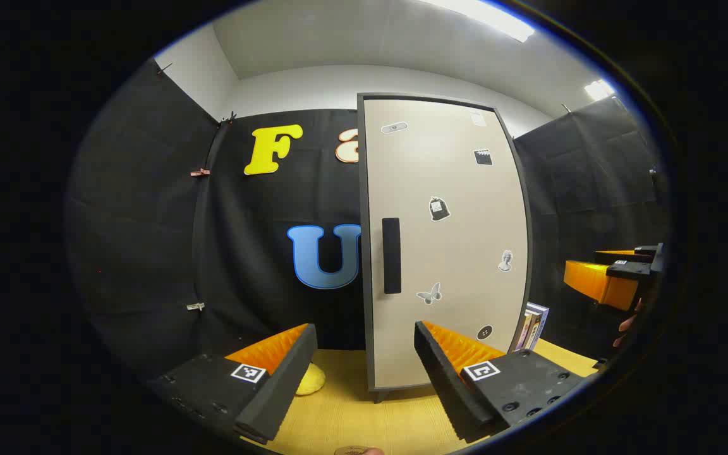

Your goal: Open the cabinet door with the right hand, grasp the bottle in the cabinet with the left hand and place it on the coaster, then close the cabinet door with the right hand.

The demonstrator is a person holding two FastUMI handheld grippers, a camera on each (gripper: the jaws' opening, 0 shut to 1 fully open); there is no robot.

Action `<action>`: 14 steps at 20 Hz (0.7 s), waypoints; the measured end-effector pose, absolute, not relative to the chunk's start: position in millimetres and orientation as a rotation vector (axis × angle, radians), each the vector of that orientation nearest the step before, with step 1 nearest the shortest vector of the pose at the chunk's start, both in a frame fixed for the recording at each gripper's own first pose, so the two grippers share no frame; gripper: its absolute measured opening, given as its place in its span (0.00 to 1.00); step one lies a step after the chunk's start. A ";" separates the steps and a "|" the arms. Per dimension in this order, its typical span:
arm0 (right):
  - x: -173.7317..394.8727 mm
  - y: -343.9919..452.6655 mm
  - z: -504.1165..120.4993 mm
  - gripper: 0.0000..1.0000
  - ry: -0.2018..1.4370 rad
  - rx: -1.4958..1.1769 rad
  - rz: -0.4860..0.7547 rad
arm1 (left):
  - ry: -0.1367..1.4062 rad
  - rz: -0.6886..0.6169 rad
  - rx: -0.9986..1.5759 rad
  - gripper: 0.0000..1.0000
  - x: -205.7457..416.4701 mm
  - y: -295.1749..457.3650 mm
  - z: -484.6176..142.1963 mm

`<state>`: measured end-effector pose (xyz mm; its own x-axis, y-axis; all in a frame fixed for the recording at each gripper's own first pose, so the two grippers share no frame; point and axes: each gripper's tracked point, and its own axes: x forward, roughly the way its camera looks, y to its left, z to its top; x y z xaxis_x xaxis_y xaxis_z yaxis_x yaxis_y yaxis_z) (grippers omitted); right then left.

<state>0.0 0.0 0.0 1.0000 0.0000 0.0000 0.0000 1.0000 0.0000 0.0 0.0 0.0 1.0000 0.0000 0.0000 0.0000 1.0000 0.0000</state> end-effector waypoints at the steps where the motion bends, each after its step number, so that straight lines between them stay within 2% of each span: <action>1: -0.3 -0.5 0.1 0.98 0.000 -0.003 0.001 | -0.002 -0.002 0.002 0.98 -1.3 -0.6 -0.2; 14: -12.3 -1.0 -0.8 0.98 0.009 -0.006 -0.008 | -0.013 -0.020 0.010 0.97 -11.6 -5.2 6.0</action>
<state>-12.3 -1.0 -0.8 0.9999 -0.0082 -0.0090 0.0081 0.9999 -0.0064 -11.6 -5.2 6.0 0.9997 -0.0204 0.0128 0.0203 0.9997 0.0106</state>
